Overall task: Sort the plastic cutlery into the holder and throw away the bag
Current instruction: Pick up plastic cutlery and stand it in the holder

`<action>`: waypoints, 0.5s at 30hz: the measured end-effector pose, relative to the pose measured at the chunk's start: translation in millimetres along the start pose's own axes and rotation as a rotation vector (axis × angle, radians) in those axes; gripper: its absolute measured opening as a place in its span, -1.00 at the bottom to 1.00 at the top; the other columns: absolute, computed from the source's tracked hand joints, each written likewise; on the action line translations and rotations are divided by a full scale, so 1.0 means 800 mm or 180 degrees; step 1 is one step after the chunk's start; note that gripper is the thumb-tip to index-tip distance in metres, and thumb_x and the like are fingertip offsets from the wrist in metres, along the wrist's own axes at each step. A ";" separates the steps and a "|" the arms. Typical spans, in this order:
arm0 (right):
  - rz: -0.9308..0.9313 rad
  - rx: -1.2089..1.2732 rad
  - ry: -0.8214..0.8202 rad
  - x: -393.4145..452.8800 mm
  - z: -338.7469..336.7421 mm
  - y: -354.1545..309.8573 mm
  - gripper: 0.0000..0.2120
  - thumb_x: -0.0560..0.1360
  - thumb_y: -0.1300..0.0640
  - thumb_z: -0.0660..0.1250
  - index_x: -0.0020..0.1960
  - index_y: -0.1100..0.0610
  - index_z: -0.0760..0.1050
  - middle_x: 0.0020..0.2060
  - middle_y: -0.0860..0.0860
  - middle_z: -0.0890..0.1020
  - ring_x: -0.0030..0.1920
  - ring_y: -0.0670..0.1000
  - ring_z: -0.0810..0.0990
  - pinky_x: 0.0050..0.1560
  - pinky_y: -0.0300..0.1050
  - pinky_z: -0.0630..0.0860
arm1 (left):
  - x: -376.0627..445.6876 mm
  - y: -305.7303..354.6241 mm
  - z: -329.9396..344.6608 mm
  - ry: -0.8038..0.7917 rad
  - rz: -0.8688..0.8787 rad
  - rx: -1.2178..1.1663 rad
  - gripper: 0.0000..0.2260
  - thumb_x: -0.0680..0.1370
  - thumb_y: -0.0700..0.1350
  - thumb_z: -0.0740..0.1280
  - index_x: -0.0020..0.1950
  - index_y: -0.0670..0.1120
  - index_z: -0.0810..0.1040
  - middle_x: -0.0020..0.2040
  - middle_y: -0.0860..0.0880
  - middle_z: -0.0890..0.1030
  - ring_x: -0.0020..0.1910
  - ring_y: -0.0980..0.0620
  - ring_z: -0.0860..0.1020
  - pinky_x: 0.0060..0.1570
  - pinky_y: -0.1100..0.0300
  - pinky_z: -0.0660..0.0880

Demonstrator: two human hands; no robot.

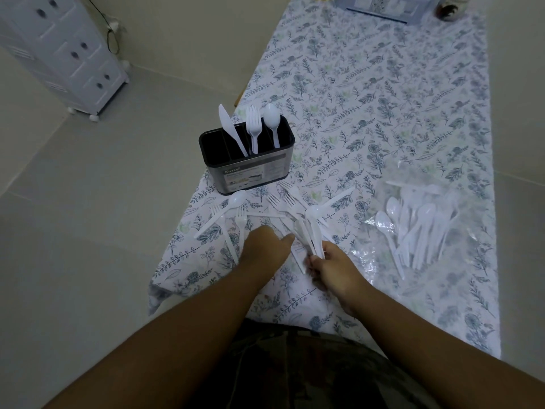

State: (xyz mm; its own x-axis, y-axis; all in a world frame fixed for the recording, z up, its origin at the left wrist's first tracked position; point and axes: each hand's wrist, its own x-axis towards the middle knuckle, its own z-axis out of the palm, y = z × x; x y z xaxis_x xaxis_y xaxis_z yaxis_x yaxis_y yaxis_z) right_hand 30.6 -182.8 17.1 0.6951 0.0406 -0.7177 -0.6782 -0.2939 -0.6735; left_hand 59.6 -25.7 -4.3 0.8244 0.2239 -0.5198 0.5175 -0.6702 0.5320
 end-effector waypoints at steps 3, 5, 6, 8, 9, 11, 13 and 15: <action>-0.0012 -0.0001 0.0024 -0.003 0.000 0.003 -0.89 0.64 0.12 0.24 0.07 0.12 0.51 -0.25 0.08 0.57 -0.35 -0.01 0.49 -0.39 -0.13 0.41 | 0.002 0.003 0.000 -0.0010 0.0107 0.0079 -0.67 0.48 0.10 0.40 -0.26 -0.14 0.46 -0.34 -0.04 0.52 -0.34 -0.03 0.54 -0.47 0.24 0.27; -0.0115 -0.0094 0.0100 -0.004 -0.002 0.004 -0.83 0.64 0.02 0.30 -0.01 0.12 0.53 -0.28 0.07 0.59 -0.34 0.01 0.52 -0.33 -0.08 0.46 | -0.003 0.000 -0.003 -0.0089 0.0224 0.0181 -0.71 0.47 -0.04 0.35 -0.34 -0.11 0.34 -0.42 -0.01 0.41 -0.41 0.00 0.44 -0.48 0.24 0.25; -0.0127 -0.0034 0.0111 -0.003 -0.002 0.004 -0.80 0.64 0.01 0.30 -0.02 0.14 0.54 -0.27 0.10 0.59 -0.31 0.03 0.53 -0.30 -0.04 0.50 | -0.007 -0.003 -0.006 -0.0135 0.0258 0.0241 -0.72 0.45 -0.07 0.34 -0.36 -0.11 0.31 -0.44 0.00 0.38 -0.45 0.03 0.39 -0.49 0.23 0.25; -0.0050 0.0301 0.0047 0.001 -0.001 0.002 -0.79 0.66 0.06 0.28 0.04 0.22 0.54 -0.23 0.15 0.58 -0.24 0.09 0.56 -0.20 0.05 0.64 | -0.019 -0.009 -0.010 -0.0196 0.0264 0.0300 -0.73 0.44 -0.06 0.34 -0.39 -0.12 0.36 -0.51 -0.01 0.40 -0.54 0.04 0.40 -0.52 0.18 0.39; 0.0001 0.0437 -0.0001 0.003 0.000 0.001 -0.80 0.67 0.09 0.27 0.07 0.24 0.53 -0.20 0.17 0.57 -0.20 0.11 0.58 -0.11 0.11 0.67 | -0.025 -0.012 -0.011 -0.0249 0.0259 0.0243 -0.74 0.44 -0.06 0.34 -0.40 -0.12 0.40 -0.54 -0.03 0.45 -0.57 0.03 0.45 -0.49 0.14 0.50; 0.0064 0.0578 -0.0104 0.004 0.006 -0.004 -0.83 0.68 0.12 0.26 0.10 0.24 0.51 -0.16 0.18 0.59 -0.15 0.12 0.61 -0.02 0.15 0.68 | -0.042 -0.016 -0.013 -0.0414 0.0296 -0.0058 -0.73 0.48 -0.09 0.35 -0.40 -0.14 0.47 -0.52 -0.14 0.57 -0.59 0.02 0.57 -0.43 0.08 0.62; 0.0072 0.0643 -0.0203 0.003 0.014 -0.007 -0.81 0.68 0.12 0.25 0.11 0.25 0.50 -0.11 0.22 0.63 -0.14 0.12 0.63 -0.10 0.09 0.68 | -0.055 -0.016 -0.011 -0.0586 0.0349 -0.0367 -0.75 0.51 -0.15 0.33 -0.33 -0.24 0.54 -0.41 -0.24 0.63 -0.52 -0.02 0.64 -0.40 0.00 0.65; -0.0023 0.0290 -0.0227 0.001 0.019 -0.008 -0.73 0.66 0.04 0.28 0.09 0.28 0.49 -0.04 0.30 0.65 -0.14 0.14 0.65 -0.19 0.11 0.69 | -0.061 -0.016 -0.009 -0.0751 0.0488 -0.0476 -0.76 0.54 -0.15 0.31 -0.24 -0.29 0.56 -0.36 -0.24 0.65 -0.47 -0.04 0.66 -0.35 0.01 0.66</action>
State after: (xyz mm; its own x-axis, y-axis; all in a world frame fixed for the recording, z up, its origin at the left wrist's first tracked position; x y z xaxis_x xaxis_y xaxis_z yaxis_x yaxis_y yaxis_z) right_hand 31.7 -166.0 18.6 0.6835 0.1112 -0.7214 -0.6944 -0.2056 -0.6896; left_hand 14.1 -23.0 19.2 0.8285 -0.0536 -0.5574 0.4339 -0.5679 0.6994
